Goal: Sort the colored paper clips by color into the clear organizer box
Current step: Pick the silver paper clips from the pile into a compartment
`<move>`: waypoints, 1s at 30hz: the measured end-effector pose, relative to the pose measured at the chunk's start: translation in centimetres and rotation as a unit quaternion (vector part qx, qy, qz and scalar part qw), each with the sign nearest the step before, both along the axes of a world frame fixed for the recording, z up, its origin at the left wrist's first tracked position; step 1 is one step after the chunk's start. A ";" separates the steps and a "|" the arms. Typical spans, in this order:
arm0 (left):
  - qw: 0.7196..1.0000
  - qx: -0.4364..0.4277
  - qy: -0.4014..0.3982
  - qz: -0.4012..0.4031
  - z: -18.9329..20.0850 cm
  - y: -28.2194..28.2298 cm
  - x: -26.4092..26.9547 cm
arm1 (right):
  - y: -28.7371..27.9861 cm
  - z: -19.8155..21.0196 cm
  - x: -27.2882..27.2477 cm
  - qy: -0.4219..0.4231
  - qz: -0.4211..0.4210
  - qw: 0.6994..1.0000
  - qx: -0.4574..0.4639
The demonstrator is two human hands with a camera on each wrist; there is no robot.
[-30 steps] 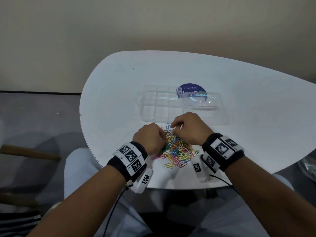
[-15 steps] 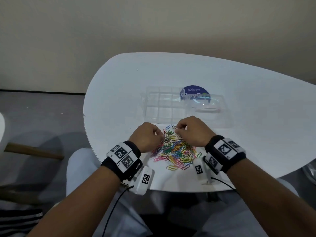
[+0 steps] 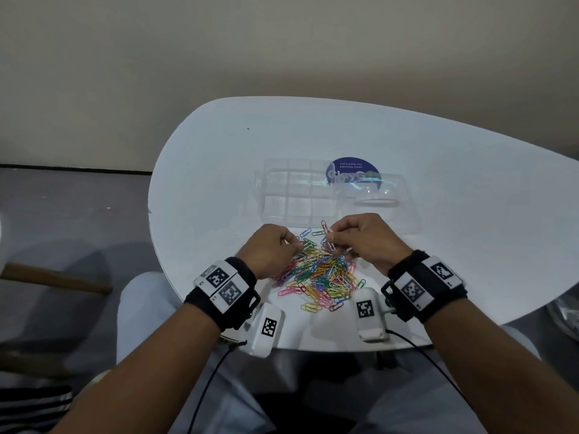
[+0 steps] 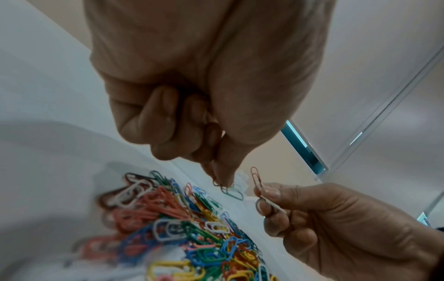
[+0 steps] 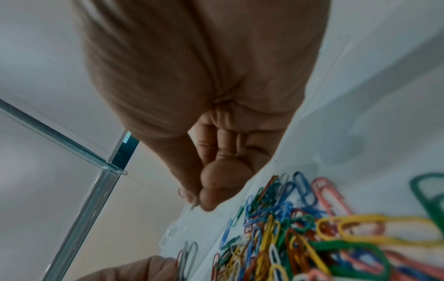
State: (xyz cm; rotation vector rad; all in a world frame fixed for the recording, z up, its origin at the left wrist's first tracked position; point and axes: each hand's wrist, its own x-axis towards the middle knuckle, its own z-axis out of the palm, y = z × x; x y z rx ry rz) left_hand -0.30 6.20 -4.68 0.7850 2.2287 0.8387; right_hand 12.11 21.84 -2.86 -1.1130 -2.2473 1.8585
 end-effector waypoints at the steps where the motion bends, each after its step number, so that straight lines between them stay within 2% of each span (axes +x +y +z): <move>1: 1.000 -0.004 0.000 -0.006 0.0 0.0 0.1 | 0.0 0.0 0.0 0.000 0.000 1.000 0.002; 12: 1.000 0.012 -0.008 -0.026 -0.2 0.2 0.5 | -0.1 -0.3 0.7 -0.003 -0.018 0.998 0.059; 18: 0.999 0.049 0.005 -0.017 0.2 0.2 0.6 | -1.0 0.8 0.5 0.060 -0.051 0.996 0.040; 21: 0.998 0.053 0.002 -0.023 0.1 0.4 0.8 | -1.4 1.1 -0.2 0.089 -0.031 0.992 0.084; 24: 0.998 0.061 -0.018 -0.024 0.1 0.5 0.9 | -1.7 1.0 -0.6 0.078 0.004 0.988 0.131; 30: 0.997 0.064 -0.046 -0.016 -0.1 0.4 1.0 | -1.7 0.6 -0.6 0.064 0.006 0.993 0.097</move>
